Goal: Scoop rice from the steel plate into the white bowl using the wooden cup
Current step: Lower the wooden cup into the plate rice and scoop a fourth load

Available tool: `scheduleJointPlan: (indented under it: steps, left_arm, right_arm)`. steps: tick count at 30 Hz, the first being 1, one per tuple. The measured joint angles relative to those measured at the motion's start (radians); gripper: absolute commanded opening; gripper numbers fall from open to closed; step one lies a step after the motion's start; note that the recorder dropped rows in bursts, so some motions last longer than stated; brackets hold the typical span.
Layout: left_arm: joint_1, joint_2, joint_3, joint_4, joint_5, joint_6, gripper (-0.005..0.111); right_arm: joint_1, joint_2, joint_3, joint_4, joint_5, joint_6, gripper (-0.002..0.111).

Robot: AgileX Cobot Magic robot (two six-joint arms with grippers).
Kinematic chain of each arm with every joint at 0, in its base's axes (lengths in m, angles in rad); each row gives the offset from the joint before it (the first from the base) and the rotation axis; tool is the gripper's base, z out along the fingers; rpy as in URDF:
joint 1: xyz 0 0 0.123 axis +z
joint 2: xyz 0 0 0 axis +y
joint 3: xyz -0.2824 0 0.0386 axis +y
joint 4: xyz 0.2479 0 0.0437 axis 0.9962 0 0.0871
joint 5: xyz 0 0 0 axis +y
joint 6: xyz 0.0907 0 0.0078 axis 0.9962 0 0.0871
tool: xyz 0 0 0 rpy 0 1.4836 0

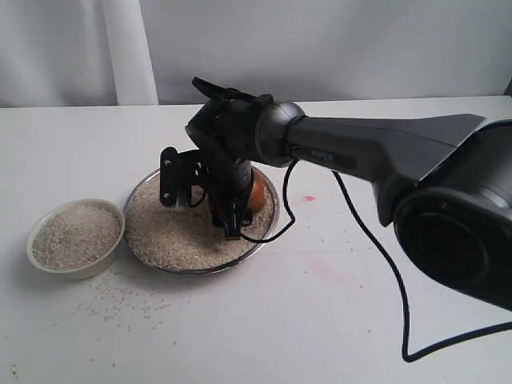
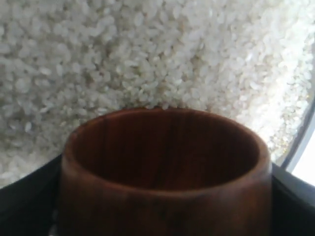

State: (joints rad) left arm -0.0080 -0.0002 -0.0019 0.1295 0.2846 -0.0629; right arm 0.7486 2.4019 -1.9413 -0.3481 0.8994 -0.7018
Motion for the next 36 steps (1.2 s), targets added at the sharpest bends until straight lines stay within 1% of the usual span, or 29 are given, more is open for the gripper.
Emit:
scheduleJointPlan:
  steps: [8,16,22,36]
  left_arm:
    - [0.0,0.0,0.0,0.0,0.0,0.0,0.0]
    - [0.0,0.0,0.0,0.0,0.0,0.0,0.0]
    - [0.0,0.0,0.0,0.0,0.0,0.0,0.0]
    - [0.0,0.0,0.0,0.0,0.0,0.0,0.0]
  right_arm:
    - [0.016,0.038,-0.051,-0.007,0.018,-0.005,0.0]
    - [0.018,0.048,-0.061,-0.018,0.005,-0.007,0.0]
    - [0.02,0.05,-0.063,0.042,-0.043,-0.032,0.0]
    - [0.037,0.053,-0.063,0.136,-0.087,-0.081,0.0]
